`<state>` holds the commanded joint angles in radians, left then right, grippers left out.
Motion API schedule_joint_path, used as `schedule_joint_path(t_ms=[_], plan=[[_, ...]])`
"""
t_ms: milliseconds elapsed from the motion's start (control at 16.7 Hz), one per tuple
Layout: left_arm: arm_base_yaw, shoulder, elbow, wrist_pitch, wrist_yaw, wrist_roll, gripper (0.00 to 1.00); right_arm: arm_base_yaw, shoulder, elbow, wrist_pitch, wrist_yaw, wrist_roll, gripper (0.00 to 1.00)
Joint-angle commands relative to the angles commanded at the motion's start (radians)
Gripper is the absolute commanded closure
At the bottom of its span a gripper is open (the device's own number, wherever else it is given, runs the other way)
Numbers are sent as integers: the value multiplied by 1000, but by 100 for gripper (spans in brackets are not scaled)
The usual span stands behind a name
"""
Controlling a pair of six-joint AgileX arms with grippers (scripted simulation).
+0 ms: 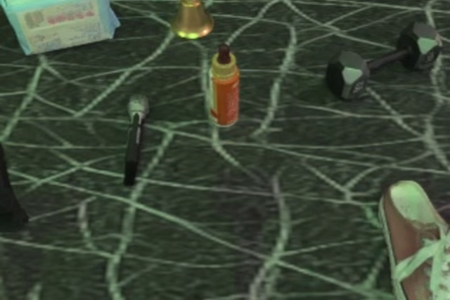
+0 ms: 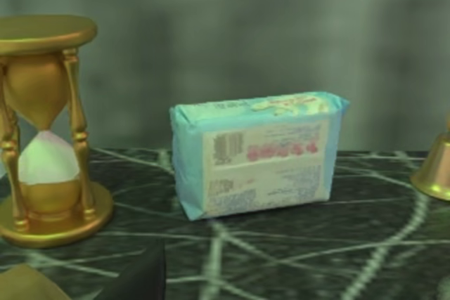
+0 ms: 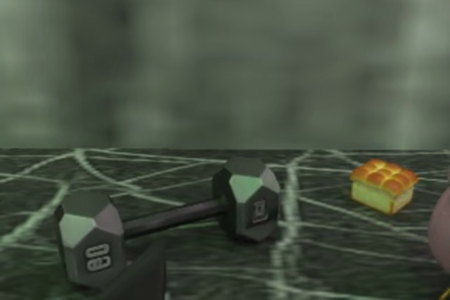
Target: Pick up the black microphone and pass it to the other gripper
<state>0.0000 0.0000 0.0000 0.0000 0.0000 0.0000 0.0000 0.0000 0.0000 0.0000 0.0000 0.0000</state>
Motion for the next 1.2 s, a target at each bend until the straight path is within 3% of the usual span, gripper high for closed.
schedule_joint_path(t_ms=[240, 480, 1200], plan=[[-8, 31, 30, -20, 0, -7, 0, 0, 0, 0, 0, 0, 0, 0], [-48, 219, 201, -130, -4, -43, 0, 0, 0, 0, 0, 0, 0, 0], [-248, 1403, 1053, -714, -32, -224, 0, 0, 0, 0, 0, 0, 0, 0]])
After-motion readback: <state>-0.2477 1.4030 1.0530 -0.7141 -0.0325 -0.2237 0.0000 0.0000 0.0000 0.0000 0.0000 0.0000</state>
